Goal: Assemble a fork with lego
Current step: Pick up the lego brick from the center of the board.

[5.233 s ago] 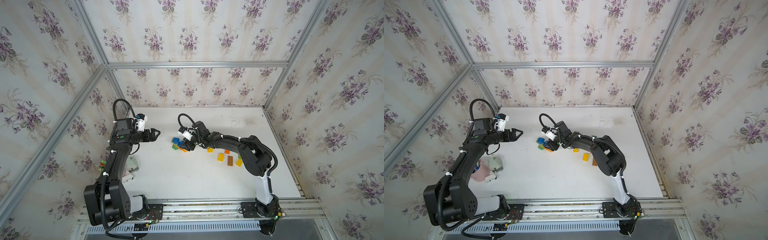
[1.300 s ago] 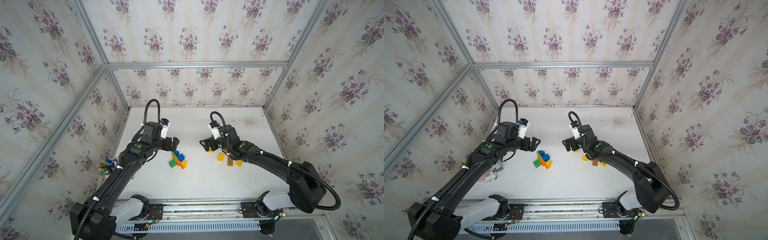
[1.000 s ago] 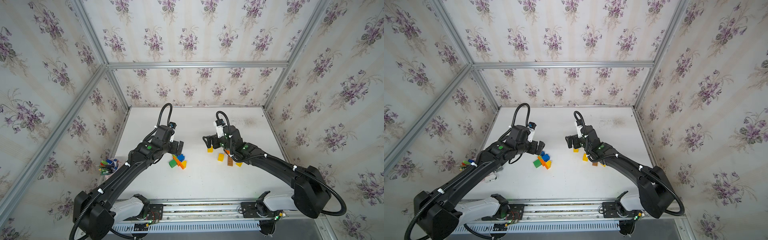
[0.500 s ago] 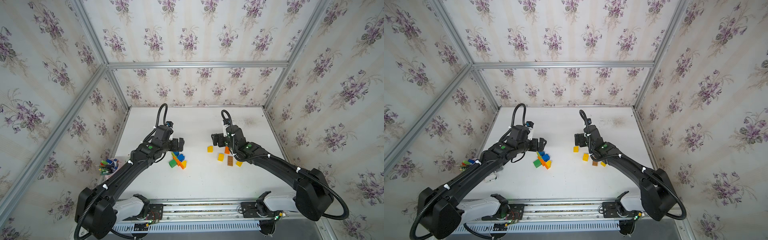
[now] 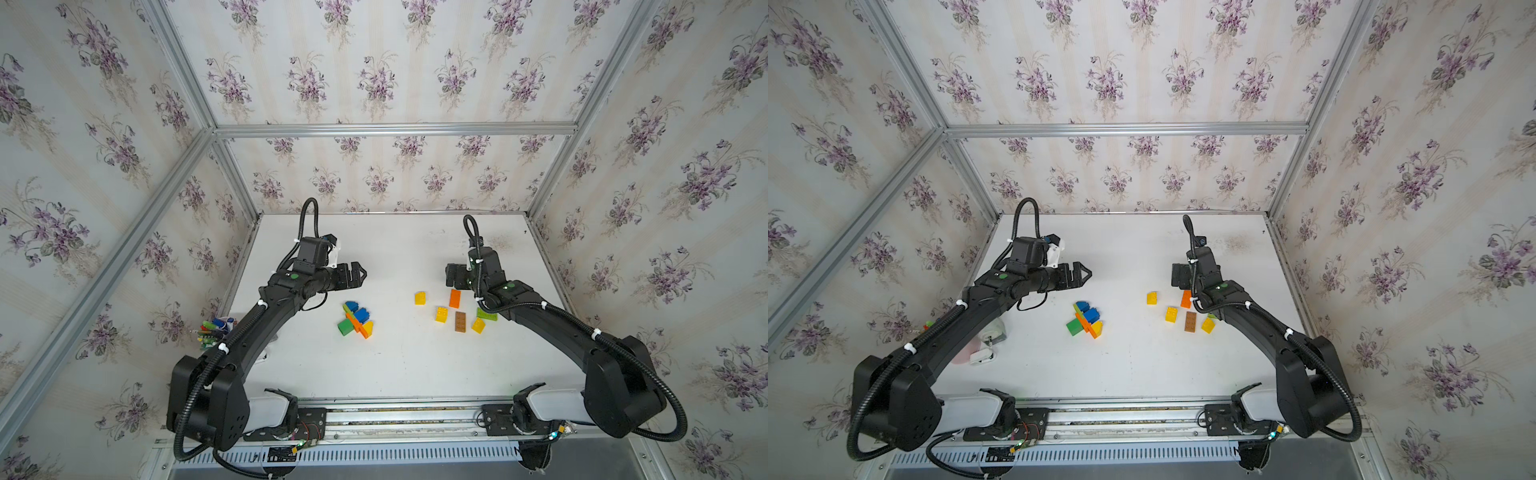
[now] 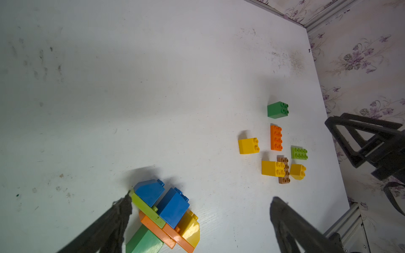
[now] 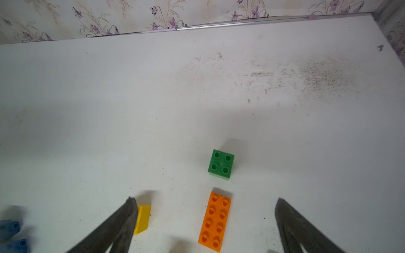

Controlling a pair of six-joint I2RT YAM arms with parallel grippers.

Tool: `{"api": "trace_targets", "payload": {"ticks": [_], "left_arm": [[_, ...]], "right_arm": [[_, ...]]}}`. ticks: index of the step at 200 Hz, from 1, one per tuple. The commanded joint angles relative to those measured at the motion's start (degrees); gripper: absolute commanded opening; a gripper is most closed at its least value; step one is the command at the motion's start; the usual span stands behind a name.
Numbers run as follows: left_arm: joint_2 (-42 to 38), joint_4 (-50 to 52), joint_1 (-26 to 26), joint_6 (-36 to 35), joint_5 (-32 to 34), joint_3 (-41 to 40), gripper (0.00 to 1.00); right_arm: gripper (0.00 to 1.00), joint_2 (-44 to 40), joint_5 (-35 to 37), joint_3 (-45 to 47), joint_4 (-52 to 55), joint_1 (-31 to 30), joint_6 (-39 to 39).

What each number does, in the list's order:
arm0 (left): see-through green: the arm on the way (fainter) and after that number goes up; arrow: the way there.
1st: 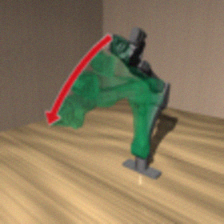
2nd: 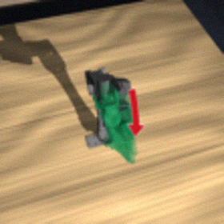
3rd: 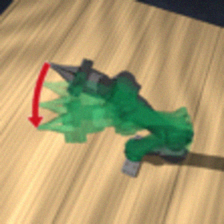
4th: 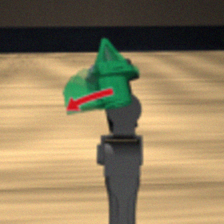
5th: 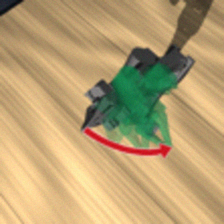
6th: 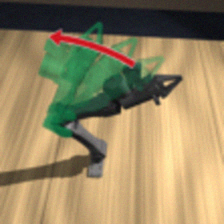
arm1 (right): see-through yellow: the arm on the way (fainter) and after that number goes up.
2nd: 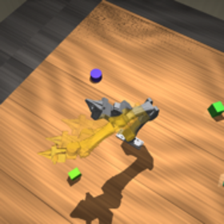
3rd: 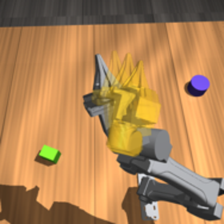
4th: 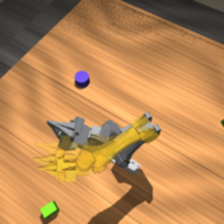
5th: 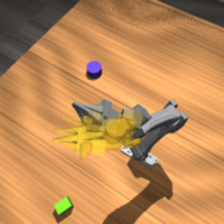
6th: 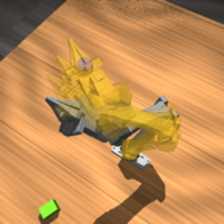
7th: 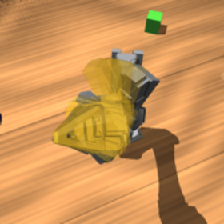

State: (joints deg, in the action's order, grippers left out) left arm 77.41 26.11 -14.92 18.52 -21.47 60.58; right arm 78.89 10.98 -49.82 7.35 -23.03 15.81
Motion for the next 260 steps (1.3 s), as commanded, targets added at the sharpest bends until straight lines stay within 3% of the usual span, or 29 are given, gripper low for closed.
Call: {"api": "trace_targets", "payload": {"ticks": [1,49,127,166,260], "left_arm": [[0.81,2.74,0.04,-2.6,-1.23,0.9,1.0],[4.98,5.81,-0.2,-2.6,0.59,3.72,1.0],[8.45,9.2,-0.52,-6.82,1.25,5.54,1.0],[10.05,10.73,-0.48,-6.66,4.8,6.12,1.0],[8.16,10.06,-0.2,-4.96,12.76,4.66,1.0]], "right_arm": [[0.95,2.18,-1.58,-1.59,2.29,1.83,1.74],[0.91,9.39,-5.86,-5.79,3.81,4.52,2.73],[0.82,21.24,-5.79,-13.06,6.16,5.15,5.13],[0.78,25.69,-3.98,-15.63,8.08,5.1,6.99],[0.39,29.59,-7.01,-18.16,8.43,5.1,8.14]]}}
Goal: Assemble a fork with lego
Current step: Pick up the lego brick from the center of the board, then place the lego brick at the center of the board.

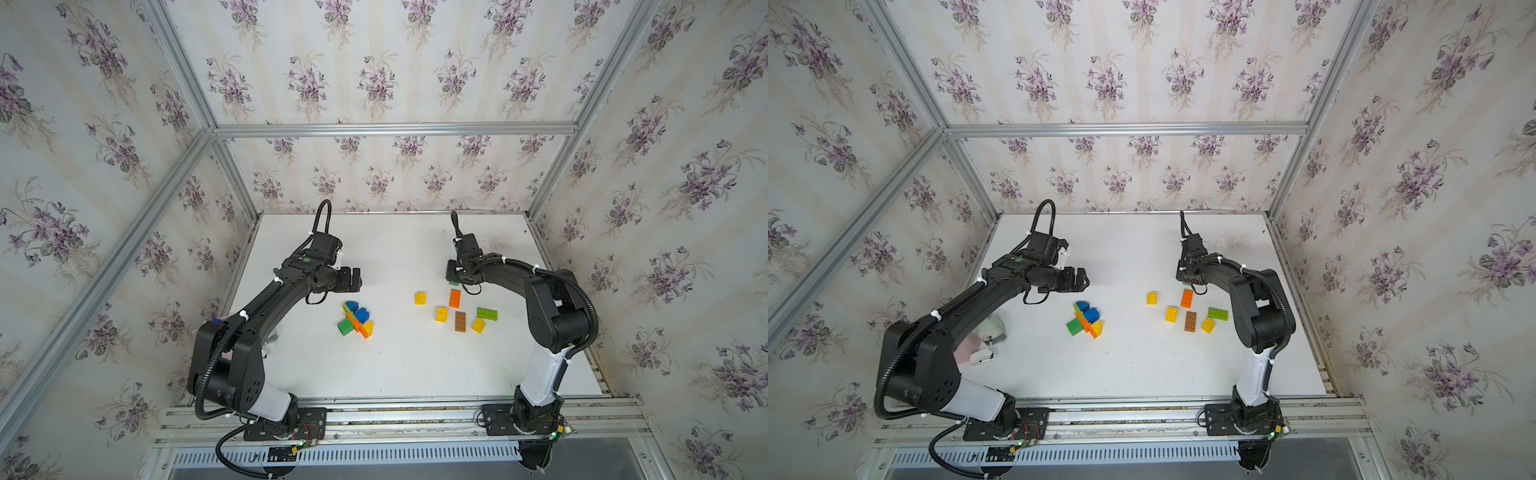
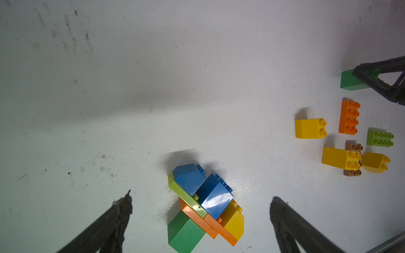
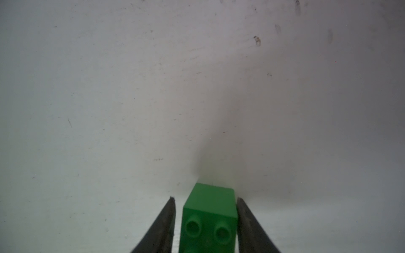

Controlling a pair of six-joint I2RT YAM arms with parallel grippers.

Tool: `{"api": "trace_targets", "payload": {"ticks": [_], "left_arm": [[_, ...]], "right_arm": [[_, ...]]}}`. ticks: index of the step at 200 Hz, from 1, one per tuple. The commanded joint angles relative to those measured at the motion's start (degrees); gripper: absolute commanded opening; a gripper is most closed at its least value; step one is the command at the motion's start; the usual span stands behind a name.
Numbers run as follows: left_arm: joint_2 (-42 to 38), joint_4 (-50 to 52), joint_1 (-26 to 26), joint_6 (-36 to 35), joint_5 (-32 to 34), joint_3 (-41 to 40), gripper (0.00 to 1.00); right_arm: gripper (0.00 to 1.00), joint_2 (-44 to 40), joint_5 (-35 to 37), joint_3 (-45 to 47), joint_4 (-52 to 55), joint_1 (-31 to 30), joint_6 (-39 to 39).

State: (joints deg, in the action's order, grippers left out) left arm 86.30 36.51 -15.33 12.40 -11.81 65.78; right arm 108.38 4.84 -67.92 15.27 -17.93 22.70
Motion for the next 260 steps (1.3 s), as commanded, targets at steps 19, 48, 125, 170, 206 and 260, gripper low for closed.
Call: {"api": "trace_targets", "payload": {"ticks": [19,48,125,170,206,260], "left_arm": [[-1.17,-0.9,0.59,1.49,3.2,-1.41,1.0],[-1.81,-0.37,1.27,1.4,3.38,-2.05,1.0],[-4.87,1.47,3.29,2.17,3.55,-4.14,1.0],[-7.44,3.13,3.38,2.01,2.67,-5.25,1.0],[-7.91,3.1,3.47,2.09,2.06,-6.3,1.0],[-6.79,1.65,3.47,2.83,1.53,-6.56,1.0]], "right_arm": [[0.3,0.06,-1.12,-0.57,1.48,0.05,0.39],[0.23,-3.41,-2.15,0.21,1.83,-0.73,-2.68],[0.19,-16.79,-10.12,4.35,4.51,-8.8,-14.96],[0.19,-16.18,-8.34,2.96,7.68,-17.92,-18.59],[0.19,-13.81,-7.41,3.23,7.41,-21.9,-19.22],[0.2,-8.43,-6.89,3.04,8.57,-24.89,-21.01]]}}
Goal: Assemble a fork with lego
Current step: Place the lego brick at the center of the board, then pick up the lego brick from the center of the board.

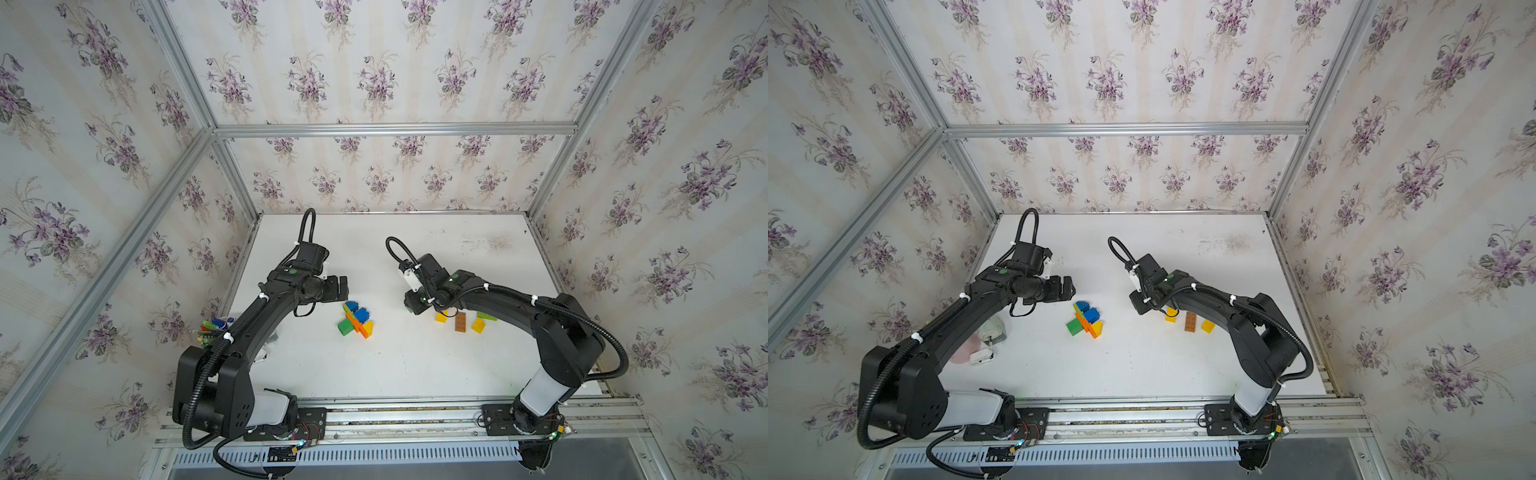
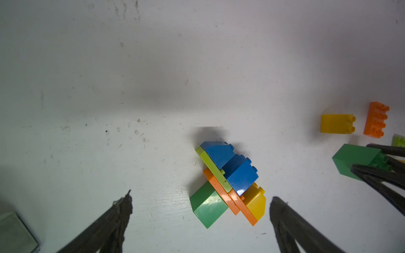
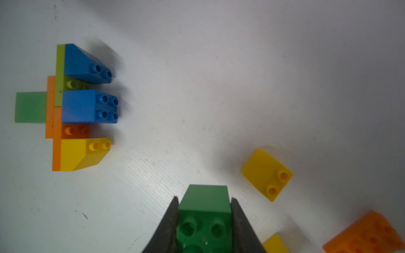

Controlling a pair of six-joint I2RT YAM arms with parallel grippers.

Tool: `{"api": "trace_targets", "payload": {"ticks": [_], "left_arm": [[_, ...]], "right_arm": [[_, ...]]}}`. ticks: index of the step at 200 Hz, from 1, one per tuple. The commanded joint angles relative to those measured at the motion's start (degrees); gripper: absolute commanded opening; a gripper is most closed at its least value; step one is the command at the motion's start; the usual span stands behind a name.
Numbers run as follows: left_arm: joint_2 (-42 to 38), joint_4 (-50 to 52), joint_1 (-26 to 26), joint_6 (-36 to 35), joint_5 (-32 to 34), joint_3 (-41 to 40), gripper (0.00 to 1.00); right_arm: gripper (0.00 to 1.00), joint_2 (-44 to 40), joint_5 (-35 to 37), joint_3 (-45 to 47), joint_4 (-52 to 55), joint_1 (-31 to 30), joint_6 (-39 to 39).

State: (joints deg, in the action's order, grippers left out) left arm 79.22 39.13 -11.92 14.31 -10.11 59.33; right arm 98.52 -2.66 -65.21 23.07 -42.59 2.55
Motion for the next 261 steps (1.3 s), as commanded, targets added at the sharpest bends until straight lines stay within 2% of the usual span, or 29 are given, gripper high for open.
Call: {"api": "trace_targets", "payload": {"ticks": [1,80,108,127,143,167,208,261], "left_arm": [[0.35,-0.94,0.06,0.96,-0.17,-0.1,1.0],[1.31,-2.69,0.06,2.86,-0.83,-0.53,1.0],[0.4,-3.23,-0.03,3.75,-0.83,-1.45,1.0],[0.06,-3.62,0.01,4.1,-1.0,-2.1,1.0],[-0.28,-4.23,-0.03,4.49,-1.84,-2.7,0.99],[-0.73,-4.42,-0.33,5.25,-2.89,-2.74,0.97],[-0.77,-5.49,-1.49,7.55,-5.45,-2.88,0.97],[3.3,-6.51,-6.97,9.57,-5.45,0.02,0.96]], "right_arm": [[0.2,1.51,0.58,0.38,0.76,-0.27,-0.82],[0.26,3.26,1.22,1.8,-0.39,-1.71,2.72],[0.36,2.52,0.68,1.95,0.02,-1.8,3.84],[0.51,1.24,-0.05,1.91,0.11,-1.79,4.21],[0.55,-0.17,-0.23,1.73,0.6,-1.78,4.78],[0.56,-1.76,1.31,1.23,2.81,-1.17,6.91],[0.54,-5.61,2.32,2.51,5.75,3.2,11.61],[0.53,-9.33,5.45,5.81,7.85,12.04,15.37]]}}
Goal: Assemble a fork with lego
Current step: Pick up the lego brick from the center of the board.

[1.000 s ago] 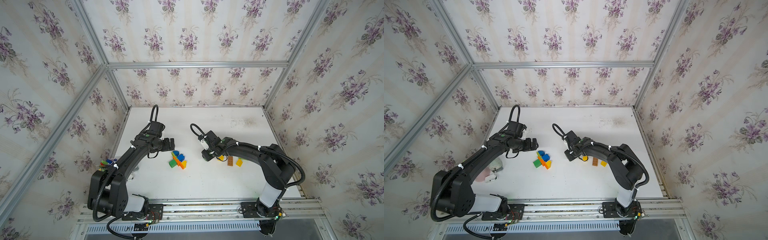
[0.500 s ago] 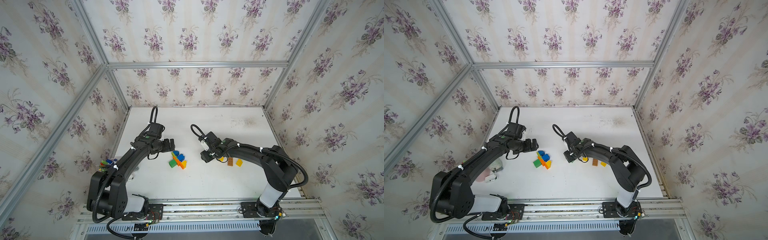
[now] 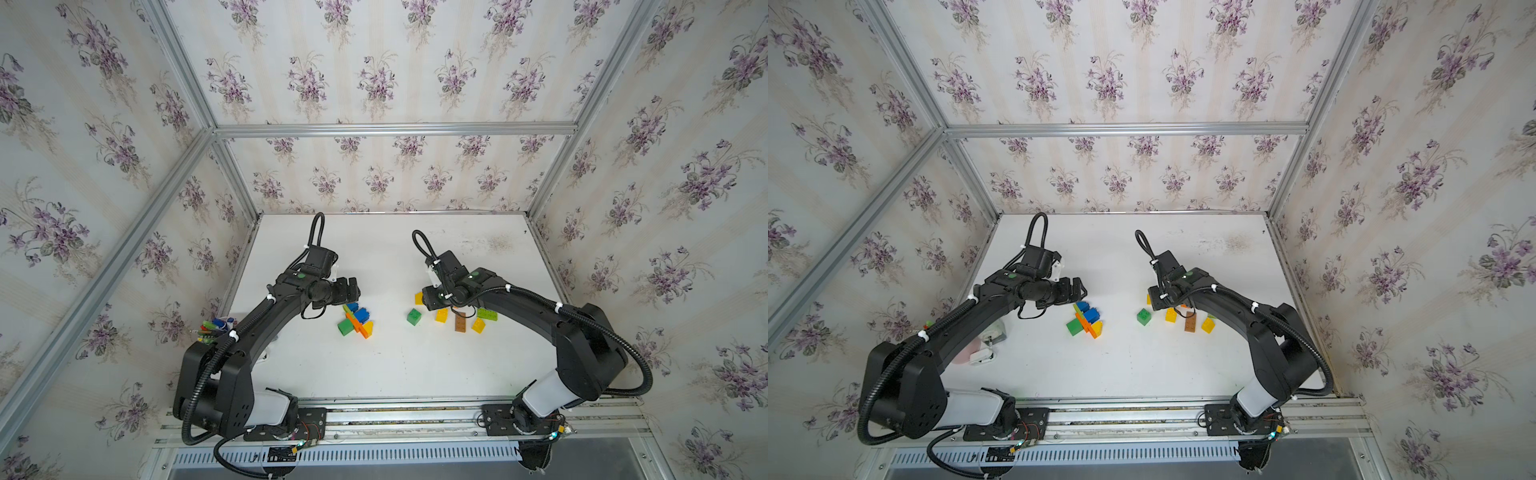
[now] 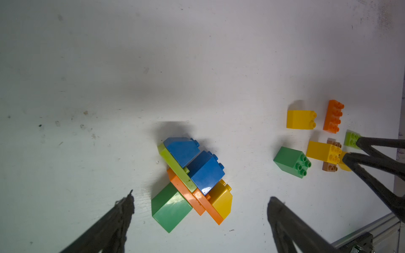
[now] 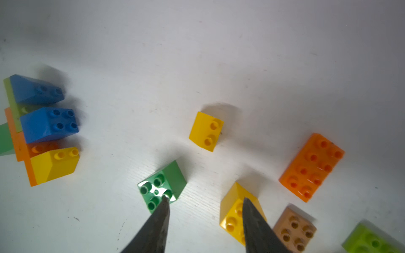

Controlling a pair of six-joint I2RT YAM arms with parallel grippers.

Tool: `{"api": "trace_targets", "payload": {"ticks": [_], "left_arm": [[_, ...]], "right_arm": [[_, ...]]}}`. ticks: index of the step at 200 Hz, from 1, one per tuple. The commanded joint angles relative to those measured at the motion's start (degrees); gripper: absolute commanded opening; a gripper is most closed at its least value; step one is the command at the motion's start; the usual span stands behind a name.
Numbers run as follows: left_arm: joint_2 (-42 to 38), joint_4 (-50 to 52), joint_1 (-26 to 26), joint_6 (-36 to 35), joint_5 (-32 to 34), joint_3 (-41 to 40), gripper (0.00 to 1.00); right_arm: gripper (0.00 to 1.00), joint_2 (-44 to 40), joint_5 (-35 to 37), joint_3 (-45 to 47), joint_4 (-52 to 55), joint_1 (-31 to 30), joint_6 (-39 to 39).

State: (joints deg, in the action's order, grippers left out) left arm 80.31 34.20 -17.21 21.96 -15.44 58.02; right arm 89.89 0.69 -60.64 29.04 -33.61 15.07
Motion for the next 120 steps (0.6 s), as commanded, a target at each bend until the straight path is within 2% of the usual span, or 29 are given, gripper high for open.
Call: {"api": "trace_targets", "payload": {"ticks": [1,59,120], "left_arm": [[2.3,-1.58,-1.77,2.07,-0.11,1.41,0.96],[6.98,-2.62,-7.33,4.53,0.15,5.02,0.95],[12.0,-4.37,-10.05,5.86,-0.89,7.62,0.95]], "right_arm": [[0.53,-0.64,2.2,1.32,1.94,3.7,2.9],[0.54,4.05,4.9,2.34,-0.16,9.52,3.8],[0.54,11.86,6.24,-1.63,-1.72,10.07,3.64]]}}
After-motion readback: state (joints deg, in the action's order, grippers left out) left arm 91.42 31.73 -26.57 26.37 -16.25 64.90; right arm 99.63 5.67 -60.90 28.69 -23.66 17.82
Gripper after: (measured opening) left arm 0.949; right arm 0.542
